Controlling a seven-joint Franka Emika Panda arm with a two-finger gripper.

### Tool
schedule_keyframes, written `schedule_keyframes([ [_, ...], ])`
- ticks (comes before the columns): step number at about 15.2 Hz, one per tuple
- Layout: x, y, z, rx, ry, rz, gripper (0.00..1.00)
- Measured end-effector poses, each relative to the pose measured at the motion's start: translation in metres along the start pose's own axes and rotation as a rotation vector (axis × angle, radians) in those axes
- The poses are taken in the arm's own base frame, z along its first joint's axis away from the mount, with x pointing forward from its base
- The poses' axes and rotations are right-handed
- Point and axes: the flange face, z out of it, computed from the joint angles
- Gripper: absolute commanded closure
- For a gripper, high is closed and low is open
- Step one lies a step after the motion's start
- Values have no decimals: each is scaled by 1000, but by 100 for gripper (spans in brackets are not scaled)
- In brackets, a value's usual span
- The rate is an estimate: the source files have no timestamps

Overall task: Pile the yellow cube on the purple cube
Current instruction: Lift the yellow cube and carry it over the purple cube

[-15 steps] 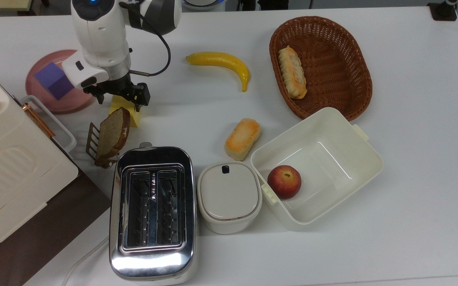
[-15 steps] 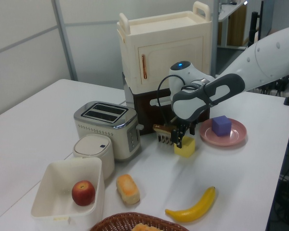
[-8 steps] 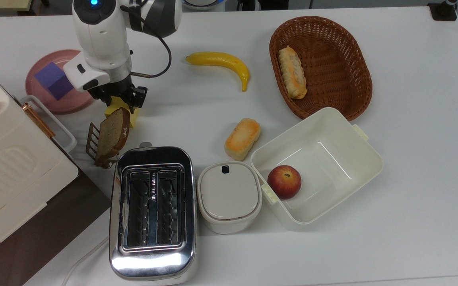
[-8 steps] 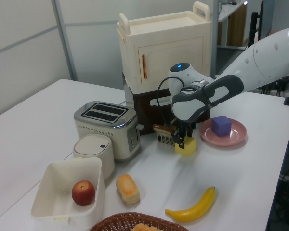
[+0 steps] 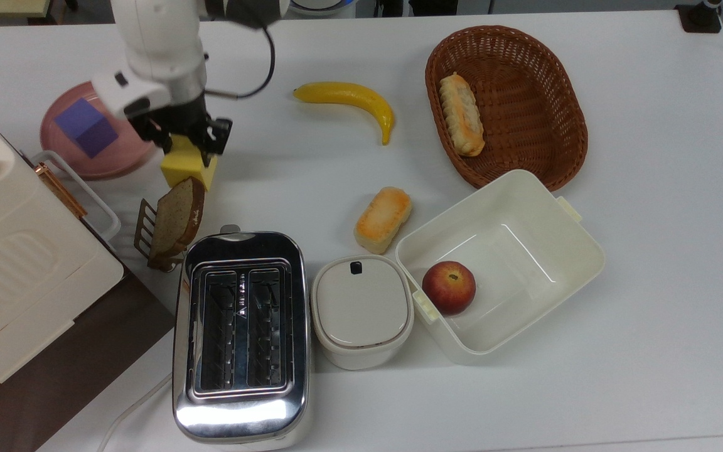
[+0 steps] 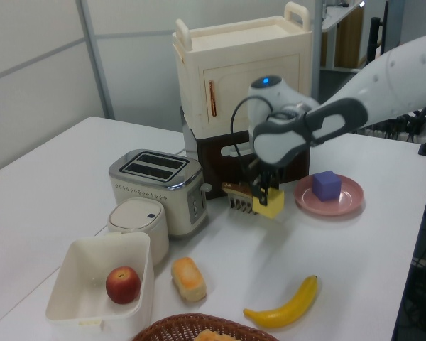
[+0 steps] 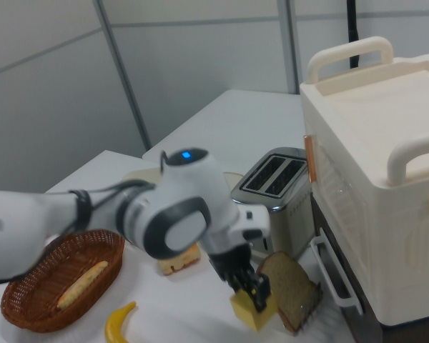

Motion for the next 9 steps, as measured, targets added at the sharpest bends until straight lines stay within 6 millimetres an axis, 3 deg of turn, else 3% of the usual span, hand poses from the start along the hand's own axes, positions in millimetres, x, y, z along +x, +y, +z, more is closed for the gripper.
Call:
schedule_keyframes([
  [3, -9, -16, -54, 8, 26, -26, 71],
  [6, -12, -31, -82, 13, 65, -33, 71],
  [9, -8, -17, -104, 24, 103, 7, 71],
])
